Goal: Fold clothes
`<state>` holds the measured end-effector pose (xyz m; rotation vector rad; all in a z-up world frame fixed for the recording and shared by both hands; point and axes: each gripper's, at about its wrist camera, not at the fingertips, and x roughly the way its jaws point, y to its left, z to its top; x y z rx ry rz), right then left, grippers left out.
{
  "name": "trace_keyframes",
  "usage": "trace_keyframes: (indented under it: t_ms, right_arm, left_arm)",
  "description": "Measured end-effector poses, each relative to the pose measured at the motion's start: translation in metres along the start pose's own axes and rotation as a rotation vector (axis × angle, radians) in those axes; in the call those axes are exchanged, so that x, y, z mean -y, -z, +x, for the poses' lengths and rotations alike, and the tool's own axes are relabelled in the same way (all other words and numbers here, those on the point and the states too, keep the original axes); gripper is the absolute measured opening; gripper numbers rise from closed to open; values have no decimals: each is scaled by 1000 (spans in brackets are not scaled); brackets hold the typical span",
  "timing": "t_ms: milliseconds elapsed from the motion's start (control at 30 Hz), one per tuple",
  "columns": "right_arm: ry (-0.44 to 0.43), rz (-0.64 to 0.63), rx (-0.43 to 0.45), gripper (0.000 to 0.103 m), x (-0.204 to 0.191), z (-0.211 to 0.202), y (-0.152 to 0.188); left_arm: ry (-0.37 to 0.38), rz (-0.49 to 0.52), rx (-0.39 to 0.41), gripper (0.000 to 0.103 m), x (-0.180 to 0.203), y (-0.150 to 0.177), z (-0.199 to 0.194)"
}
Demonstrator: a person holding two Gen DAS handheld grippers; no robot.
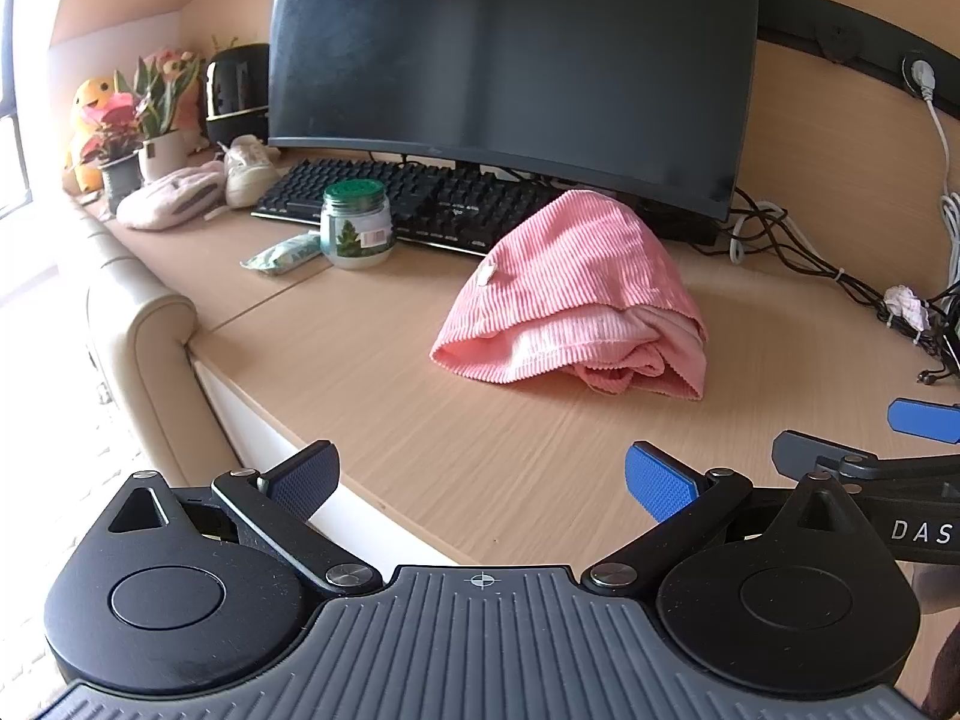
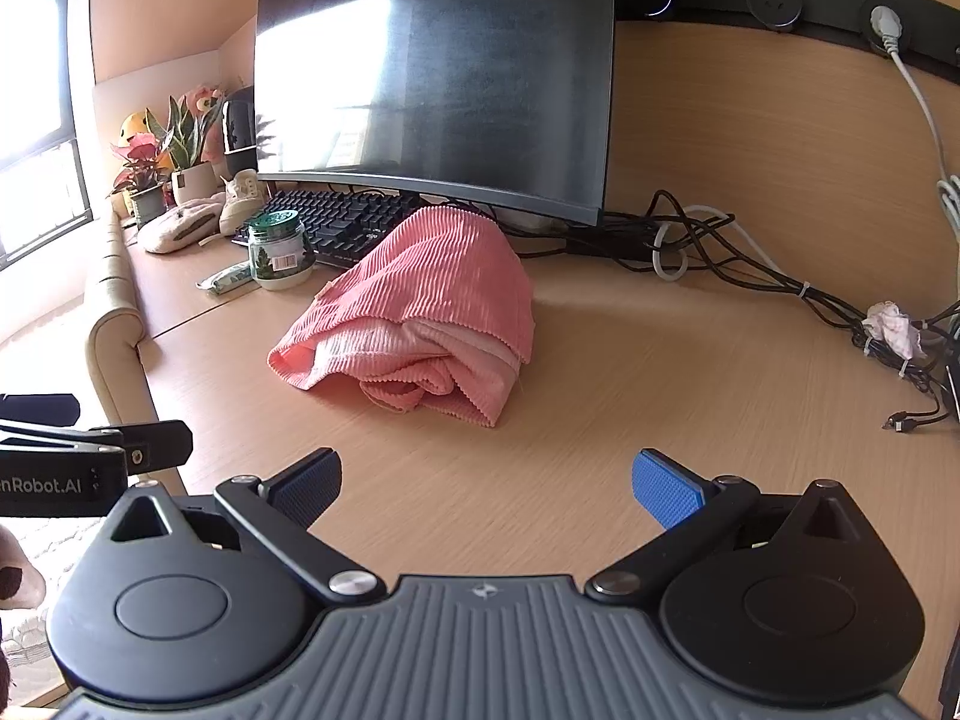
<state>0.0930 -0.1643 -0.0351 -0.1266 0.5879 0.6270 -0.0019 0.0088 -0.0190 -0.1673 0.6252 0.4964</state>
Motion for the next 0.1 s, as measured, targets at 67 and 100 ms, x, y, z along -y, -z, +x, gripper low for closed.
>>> trace_keyframes:
  t_ms: [67,100]
  right_arm:
    - [2,-1,1,103,-1,-1,0]
    - [2,0,-1,103,-1,-1,-1]
  left_arm:
    - [3,-3,3,103,-1,-1,0]
    - [2,-4,1,103,-1,-1,0]
